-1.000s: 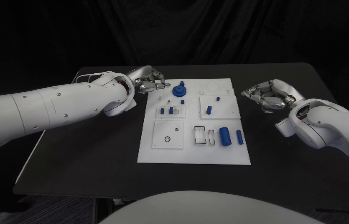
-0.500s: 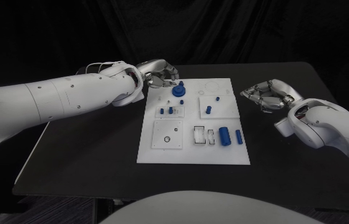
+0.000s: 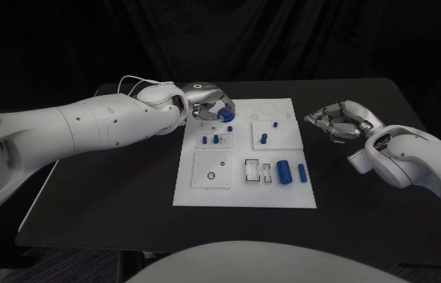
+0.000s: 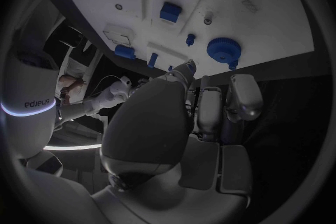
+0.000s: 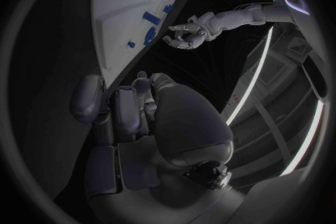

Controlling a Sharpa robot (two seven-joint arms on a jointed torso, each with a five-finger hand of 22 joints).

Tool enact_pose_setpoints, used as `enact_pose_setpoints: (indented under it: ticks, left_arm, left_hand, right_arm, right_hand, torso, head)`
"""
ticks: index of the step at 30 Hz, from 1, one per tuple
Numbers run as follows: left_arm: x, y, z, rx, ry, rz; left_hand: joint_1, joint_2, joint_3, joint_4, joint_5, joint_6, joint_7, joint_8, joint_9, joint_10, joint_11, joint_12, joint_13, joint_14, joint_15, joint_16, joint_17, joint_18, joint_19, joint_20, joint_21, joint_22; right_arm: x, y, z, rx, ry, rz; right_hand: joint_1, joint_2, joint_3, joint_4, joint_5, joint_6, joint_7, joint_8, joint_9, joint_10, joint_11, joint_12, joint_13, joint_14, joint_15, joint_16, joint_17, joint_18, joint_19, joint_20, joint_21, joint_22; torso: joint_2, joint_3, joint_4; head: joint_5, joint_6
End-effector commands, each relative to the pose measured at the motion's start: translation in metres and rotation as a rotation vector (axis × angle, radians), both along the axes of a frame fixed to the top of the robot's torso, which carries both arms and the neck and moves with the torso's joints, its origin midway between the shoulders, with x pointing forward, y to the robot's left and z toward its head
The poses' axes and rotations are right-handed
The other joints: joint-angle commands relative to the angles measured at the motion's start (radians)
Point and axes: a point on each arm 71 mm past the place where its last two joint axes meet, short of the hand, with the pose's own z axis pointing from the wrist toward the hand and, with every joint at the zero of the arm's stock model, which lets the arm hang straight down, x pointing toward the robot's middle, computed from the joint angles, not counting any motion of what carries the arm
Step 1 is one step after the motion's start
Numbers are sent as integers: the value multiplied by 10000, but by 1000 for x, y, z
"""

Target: Assemble the parts on the task board

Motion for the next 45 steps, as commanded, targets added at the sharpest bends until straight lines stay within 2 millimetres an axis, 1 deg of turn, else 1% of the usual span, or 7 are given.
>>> enact_pose_setpoints:
  ticks: [1,8,10,15,20,26,45]
  left_arm:
    - [-3,-8,-3,693,-834,-1005]
    - [-3,-16,-11,1158,-825,-1140]
    - [-3,-18,-13,1221,-786,-1161]
    - [-4,-20,-19,1297,-702,-1168]
    - [-4,-22,-22,1357,-611,-1145]
    - [-4,-25,-25,1414,-506,-1129]
    - [-3,-29,-40,1564,-245,-936]
  left_hand:
    - [-161,-72,26,10,-119,123,-5,25,-122,83,-24,-127,-242,68,-25,53,39,-60,66,-34,18,704]
    - [-434,-84,-92,84,-328,279,-43,23,-313,337,22,-137,-475,8,-2,24,-66,-42,30,-32,-151,676]
    - [-467,-70,-102,80,-337,327,-71,26,-361,478,39,-83,-492,-6,6,11,-105,-36,27,-25,-193,670]
    - [-459,-58,-94,42,-317,438,-111,42,-426,682,-4,16,-485,-32,-6,-7,-157,-24,14,-25,-267,659]
    - [-522,-41,-120,33,-329,647,-83,84,-487,900,19,178,-400,-49,-8,-23,-199,-21,18,-32,-327,660]
    - [-543,-20,-142,-5,-333,767,-33,92,-536,1061,-23,360,-253,-71,-27,-45,-251,-15,18,-43,-382,661]
    - [-494,77,-80,-117,-34,1006,45,135,-589,1136,-36,531,-42,-146,-37,-136,-423,-4,0,-58,-504,657]
  right_arm:
    - [-1,-1,-2,-59,156,-15]
    - [-2,-2,-1,-68,153,-39]
    - [-2,-2,-1,-69,154,-39]
    - [-2,-1,-2,-67,156,-19]
    - [-2,0,-2,-58,159,23]
    - [-1,1,-2,-55,161,40]
    - [-2,0,-2,-62,189,31]
  right_hand:
    - [25,-11,39,27,50,75,21,-40,13,-53,10,-49,-7,-10,-22,-10,10,-56,5,-29,24,1081]
    - [14,-24,46,29,56,84,16,-37,16,-53,7,-54,-13,-1,-22,4,21,-55,7,-28,20,1084]
    - [14,-24,46,29,56,84,16,-37,16,-53,7,-54,-13,-1,-22,4,21,-55,7,-28,20,1084]
    - [14,-24,46,29,56,84,16,-37,16,-53,7,-54,-13,-1,-22,4,21,-55,7,-28,20,1084]
    - [13,-28,51,27,59,79,16,-41,15,-31,5,-41,6,0,-23,3,17,-55,9,-28,20,1085]
    - [13,-28,51,27,59,79,16,-41,15,-31,5,-41,6,0,-23,3,17,-55,9,-28,20,1085]
    - [10,-28,66,26,63,68,16,-49,13,-23,4,-43,-5,3,-25,7,15,-53,9,-28,13,1086]
  torso:
    - [-9,-4,12]
    - [-17,12,27]
    - [-13,5,36]
    - [-5,14,-1]
    - [-8,8,10]
    - [-30,25,18]
    - [-24,13,7]
  head:
    - [-1,2]
    - [-14,2]
    - [-32,2]
    - [11,2]
    - [-5,2]
    - [2,2]
    - [-37,2]
